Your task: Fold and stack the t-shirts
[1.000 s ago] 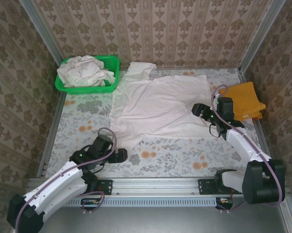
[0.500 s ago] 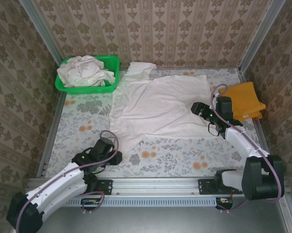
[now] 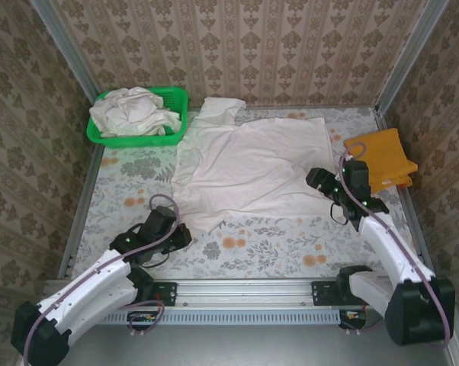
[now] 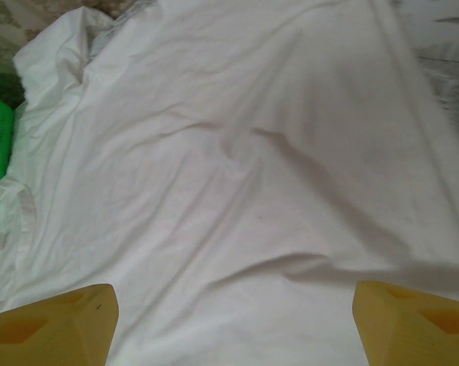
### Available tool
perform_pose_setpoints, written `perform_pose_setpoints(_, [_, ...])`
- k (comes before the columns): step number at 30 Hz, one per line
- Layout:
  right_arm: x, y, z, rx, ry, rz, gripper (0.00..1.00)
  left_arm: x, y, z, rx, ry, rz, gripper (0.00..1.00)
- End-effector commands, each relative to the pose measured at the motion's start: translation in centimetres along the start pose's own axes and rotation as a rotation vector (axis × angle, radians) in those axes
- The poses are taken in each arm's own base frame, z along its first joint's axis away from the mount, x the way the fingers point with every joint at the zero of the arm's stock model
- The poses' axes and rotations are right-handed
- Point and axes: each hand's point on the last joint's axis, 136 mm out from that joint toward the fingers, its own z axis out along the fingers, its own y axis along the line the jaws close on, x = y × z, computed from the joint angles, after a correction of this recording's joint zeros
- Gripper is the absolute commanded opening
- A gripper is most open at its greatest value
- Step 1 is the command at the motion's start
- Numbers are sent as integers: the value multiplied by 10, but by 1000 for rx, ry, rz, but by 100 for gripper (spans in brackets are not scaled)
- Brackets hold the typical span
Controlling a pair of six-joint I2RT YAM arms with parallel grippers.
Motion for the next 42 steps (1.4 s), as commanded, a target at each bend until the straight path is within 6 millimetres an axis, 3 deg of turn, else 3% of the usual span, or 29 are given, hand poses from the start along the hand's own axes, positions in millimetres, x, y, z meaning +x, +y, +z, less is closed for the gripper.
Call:
perform_pose_setpoints(1, [29,-43,-16,176,33,30,80,-8,-26,-6,119,17,-189,0])
perform_pose_setpoints(9, [42,-50,-16,179,51,35,79,-58,-78,-45,366,-18,-409,0])
perform_pose_setpoints(12, [39,-46,-14,167,49,37,79,-63,-90,-54,425,15,-462,0])
perform_pose_setpoints(16, [38,-44,-10,156,55,31,79,-67,-83,-55,448,3,-512,0])
perform_pose_setpoints(23, [51,-46,-4,148,108,42,80,-45,-33,-28,302,-4,-564,0])
perform_pose_setpoints(24, [53,-37,-2,100,116,31,79,-43,-28,-25,287,-7,-567,0])
perform_pose_setpoints(27, [64,16,0,-143,150,-119,81,-48,-24,-21,302,-22,-598,0])
perform_pose_setpoints(31, [96,78,0,-324,129,-406,82,-64,-26,-27,315,-56,-619,0])
perform_pose_setpoints(39, [201,204,-9,-659,104,-832,85,-87,-31,-34,330,-91,-683,0])
perform_pose_setpoints(42, [237,245,-13,-752,75,-876,81,-90,-27,-31,310,-103,-706,0])
